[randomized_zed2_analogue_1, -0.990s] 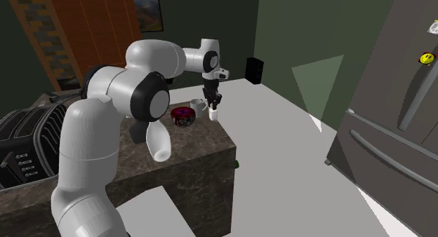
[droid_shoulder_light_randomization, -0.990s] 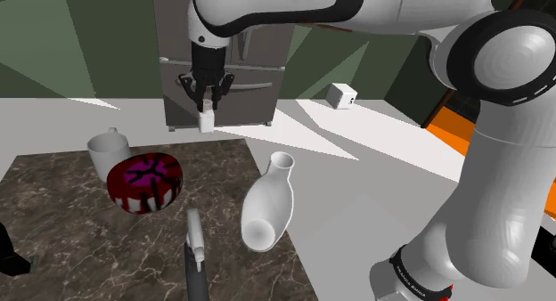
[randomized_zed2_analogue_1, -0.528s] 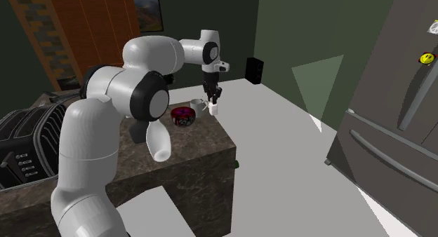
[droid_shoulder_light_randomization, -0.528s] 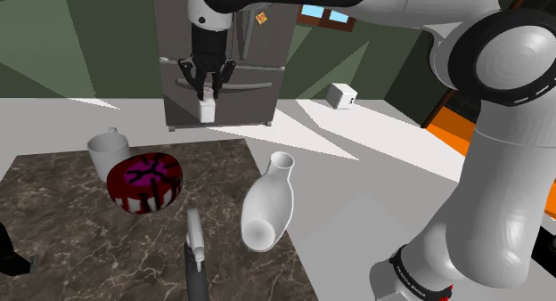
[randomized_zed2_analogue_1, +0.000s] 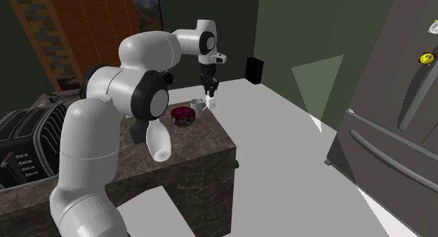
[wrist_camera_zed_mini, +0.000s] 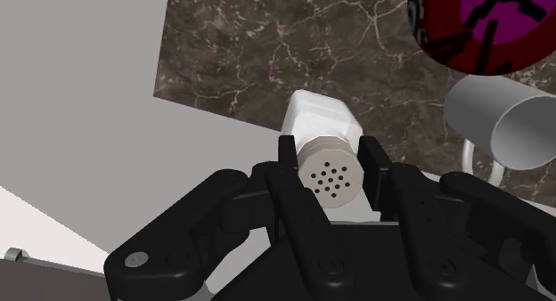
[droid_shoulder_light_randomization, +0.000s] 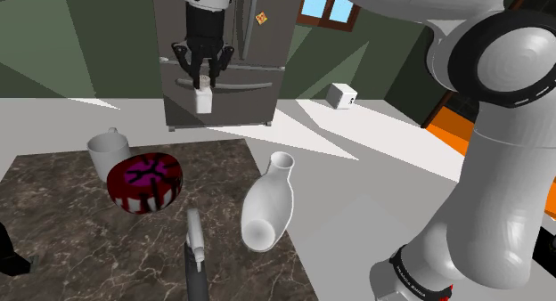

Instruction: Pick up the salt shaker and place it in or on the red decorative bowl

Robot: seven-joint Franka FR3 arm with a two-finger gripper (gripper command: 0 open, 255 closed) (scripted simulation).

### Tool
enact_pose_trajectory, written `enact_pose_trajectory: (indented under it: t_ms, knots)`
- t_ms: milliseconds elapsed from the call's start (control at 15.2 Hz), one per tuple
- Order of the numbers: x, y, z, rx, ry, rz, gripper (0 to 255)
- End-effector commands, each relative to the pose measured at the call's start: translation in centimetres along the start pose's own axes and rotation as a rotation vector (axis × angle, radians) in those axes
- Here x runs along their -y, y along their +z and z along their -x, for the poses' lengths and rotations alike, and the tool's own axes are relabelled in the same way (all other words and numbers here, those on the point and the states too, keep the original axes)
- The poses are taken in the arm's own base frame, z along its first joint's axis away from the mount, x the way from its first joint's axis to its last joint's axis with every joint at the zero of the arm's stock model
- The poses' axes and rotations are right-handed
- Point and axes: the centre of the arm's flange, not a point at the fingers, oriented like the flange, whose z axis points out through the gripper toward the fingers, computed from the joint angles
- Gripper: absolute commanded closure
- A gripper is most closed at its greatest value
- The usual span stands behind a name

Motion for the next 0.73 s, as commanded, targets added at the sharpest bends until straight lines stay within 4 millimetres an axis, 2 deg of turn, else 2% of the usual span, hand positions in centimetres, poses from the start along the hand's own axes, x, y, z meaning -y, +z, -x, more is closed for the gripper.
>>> enact_pose_trajectory:
  t_ms: [0, 660]
  knots:
    - [2.0, -0.6, 1.1, 0.0, 0.0, 0.0, 255]
    - [13.4, -3.4, 7.2, 0.0, 0.0, 0.0, 255]
